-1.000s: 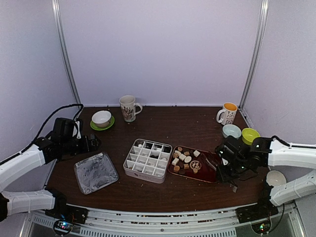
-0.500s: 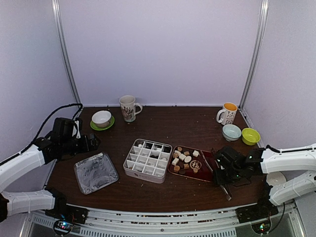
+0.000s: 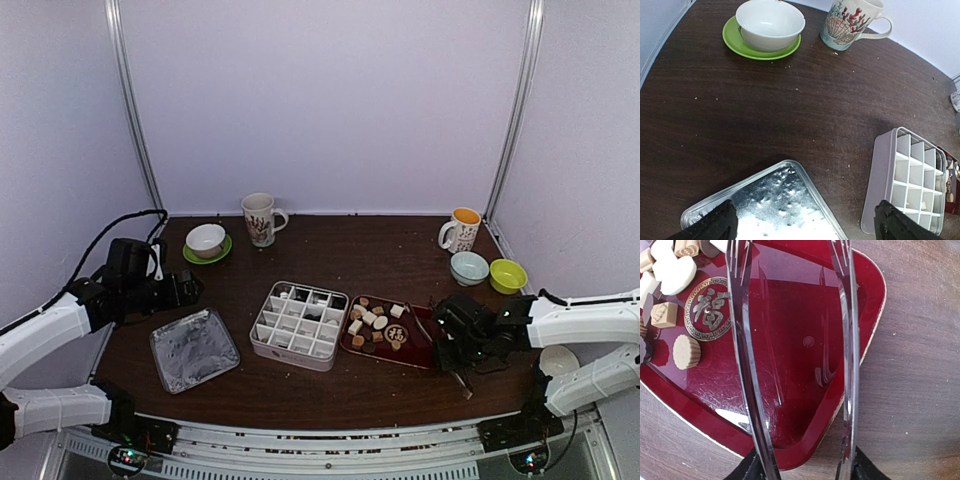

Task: Pack the chocolate
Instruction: Adjust the clamp on the plate, then pick up the packing box from the center of the board.

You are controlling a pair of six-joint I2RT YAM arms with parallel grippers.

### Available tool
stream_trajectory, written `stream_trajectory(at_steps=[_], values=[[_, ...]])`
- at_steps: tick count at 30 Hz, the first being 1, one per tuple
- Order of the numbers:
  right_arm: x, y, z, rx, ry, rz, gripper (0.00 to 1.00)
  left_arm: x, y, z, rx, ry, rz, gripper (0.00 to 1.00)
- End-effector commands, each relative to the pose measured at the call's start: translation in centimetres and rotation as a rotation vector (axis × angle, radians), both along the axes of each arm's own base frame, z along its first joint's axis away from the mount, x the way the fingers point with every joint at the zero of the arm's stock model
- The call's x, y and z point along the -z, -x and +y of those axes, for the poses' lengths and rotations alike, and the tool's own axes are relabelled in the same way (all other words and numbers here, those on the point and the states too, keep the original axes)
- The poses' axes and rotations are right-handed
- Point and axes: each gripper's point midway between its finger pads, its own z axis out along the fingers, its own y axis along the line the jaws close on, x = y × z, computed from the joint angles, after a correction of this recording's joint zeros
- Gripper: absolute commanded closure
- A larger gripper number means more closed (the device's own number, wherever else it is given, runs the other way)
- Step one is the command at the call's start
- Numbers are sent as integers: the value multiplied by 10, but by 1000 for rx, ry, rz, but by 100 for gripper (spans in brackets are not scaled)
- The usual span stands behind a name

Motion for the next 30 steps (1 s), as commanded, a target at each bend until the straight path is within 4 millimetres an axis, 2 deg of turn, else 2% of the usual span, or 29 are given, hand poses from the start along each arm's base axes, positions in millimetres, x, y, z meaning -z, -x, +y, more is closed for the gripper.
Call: stream_trajectory(at_steps=[1, 4, 9, 15, 18, 24, 28, 30], values=[[-12, -9, -2, 5, 26, -41, 51, -10, -4, -5, 27, 6, -39, 2], [-19, -9, -2, -8, 23, -48, 51, -9, -2, -14, 84, 16, -30, 2], [-41, -10, 5, -58, -6, -71, 52, -4, 1, -44, 248, 89, -4, 3], [-66, -12, 13, -97, -53, -106, 54, 13, 7, -78, 382, 139, 103, 17], [-75, -12, 18, -111, -84, -115, 54, 15, 13, -90, 428, 133, 152, 18], [-81, -9, 25, -136, -132, -111, 55, 14, 23, -109, 488, 50, 181, 20], [-83, -8, 29, -151, -150, -113, 56, 25, 20, -116, 479, 33, 237, 35], [-86, -9, 30, -154, -156, -118, 56, 27, 18, -120, 473, -5, 250, 36]])
